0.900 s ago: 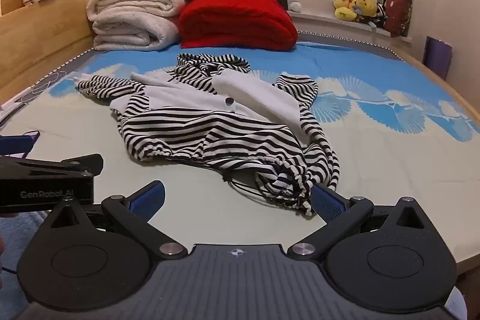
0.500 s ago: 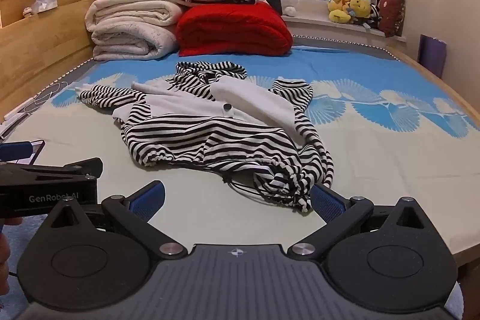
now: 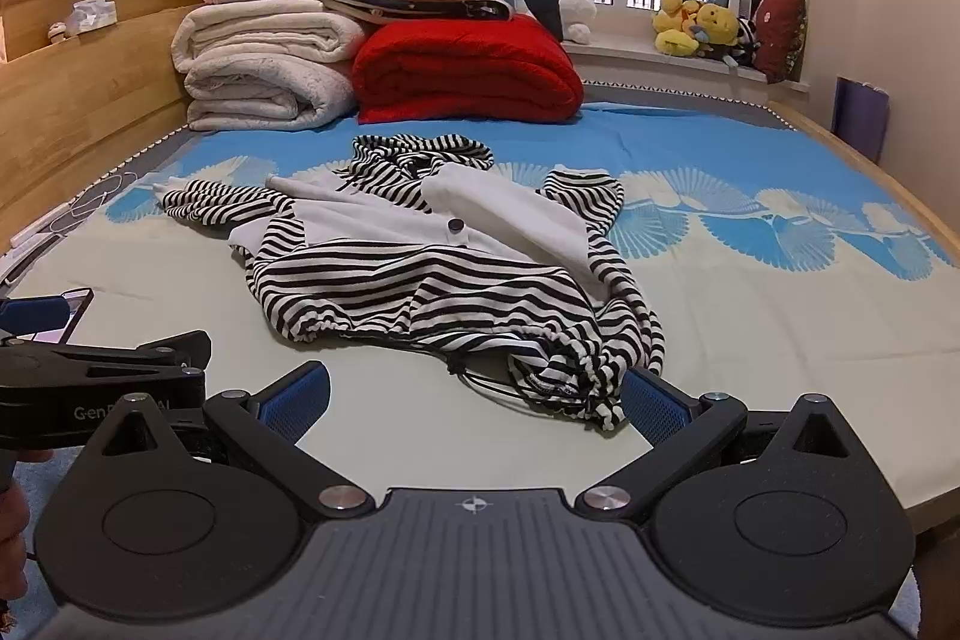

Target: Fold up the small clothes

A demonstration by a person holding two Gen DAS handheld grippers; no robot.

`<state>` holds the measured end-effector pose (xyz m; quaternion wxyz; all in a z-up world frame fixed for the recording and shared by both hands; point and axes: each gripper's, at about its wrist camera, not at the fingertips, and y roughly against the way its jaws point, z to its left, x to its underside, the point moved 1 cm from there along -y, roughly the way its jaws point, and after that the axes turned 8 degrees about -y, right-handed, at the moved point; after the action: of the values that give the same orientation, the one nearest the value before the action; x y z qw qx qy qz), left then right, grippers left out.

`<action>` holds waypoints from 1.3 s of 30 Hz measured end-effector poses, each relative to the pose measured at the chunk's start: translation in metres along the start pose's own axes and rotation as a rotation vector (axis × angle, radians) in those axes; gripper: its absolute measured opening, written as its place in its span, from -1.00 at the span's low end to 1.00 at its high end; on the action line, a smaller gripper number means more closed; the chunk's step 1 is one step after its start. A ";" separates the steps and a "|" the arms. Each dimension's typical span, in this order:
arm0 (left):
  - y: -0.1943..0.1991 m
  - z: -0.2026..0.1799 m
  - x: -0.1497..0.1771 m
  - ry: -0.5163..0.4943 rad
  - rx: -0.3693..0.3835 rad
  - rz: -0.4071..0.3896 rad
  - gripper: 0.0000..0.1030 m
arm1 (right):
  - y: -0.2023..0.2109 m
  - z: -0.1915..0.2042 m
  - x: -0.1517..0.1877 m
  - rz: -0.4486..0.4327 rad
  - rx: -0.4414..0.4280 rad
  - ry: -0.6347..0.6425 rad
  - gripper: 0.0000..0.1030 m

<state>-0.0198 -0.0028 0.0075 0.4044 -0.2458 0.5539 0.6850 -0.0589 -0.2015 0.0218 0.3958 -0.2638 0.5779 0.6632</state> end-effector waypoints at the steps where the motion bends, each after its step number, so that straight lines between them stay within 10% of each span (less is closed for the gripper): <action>1: 0.000 0.000 0.000 -0.001 -0.001 0.000 0.99 | 0.000 0.000 0.000 0.000 0.001 0.000 0.98; 39: 0.001 -0.002 0.000 -0.023 -0.013 0.006 0.99 | 0.001 0.005 0.003 0.011 -0.012 0.017 0.98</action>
<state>-0.0210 -0.0044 0.0075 0.4072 -0.2389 0.5456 0.6924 -0.0607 -0.1956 0.0210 0.3855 -0.2686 0.5787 0.6667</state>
